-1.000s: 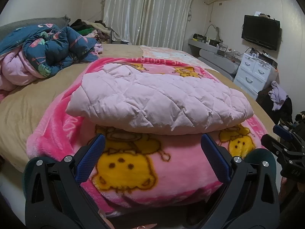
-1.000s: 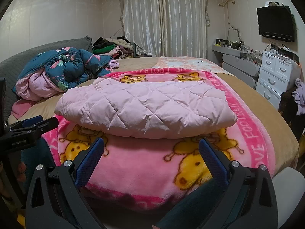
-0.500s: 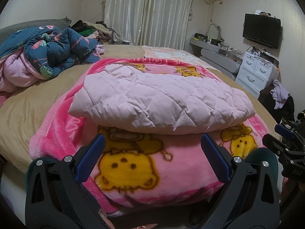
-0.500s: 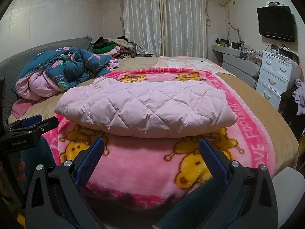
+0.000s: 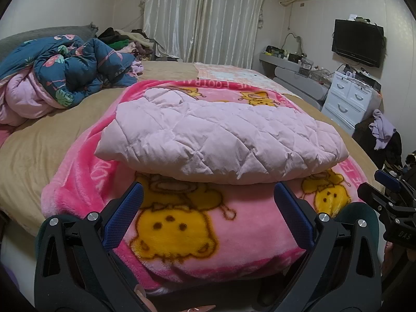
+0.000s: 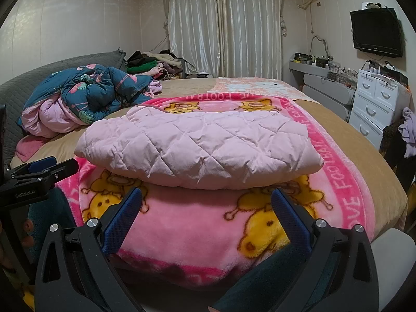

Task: Fold large clothes

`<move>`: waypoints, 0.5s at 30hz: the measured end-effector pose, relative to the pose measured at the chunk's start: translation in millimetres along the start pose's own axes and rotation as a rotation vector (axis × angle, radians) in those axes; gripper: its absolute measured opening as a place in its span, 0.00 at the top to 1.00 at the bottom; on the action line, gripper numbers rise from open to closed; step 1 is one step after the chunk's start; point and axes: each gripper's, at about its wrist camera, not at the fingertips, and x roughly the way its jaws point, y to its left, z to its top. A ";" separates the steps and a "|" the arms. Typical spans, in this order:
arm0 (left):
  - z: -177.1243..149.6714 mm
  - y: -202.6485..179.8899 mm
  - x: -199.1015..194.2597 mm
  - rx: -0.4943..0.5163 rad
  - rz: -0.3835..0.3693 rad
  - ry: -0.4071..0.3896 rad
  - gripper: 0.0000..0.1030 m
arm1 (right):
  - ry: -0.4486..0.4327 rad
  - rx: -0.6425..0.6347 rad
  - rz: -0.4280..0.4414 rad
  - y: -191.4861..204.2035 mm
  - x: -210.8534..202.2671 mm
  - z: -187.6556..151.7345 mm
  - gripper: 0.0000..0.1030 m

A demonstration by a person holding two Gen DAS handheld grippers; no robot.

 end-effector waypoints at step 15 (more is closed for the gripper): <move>1.5 -1.8 -1.5 0.001 0.015 -0.001 0.09 | 0.001 0.000 0.000 -0.2 0.1 0.1 0.04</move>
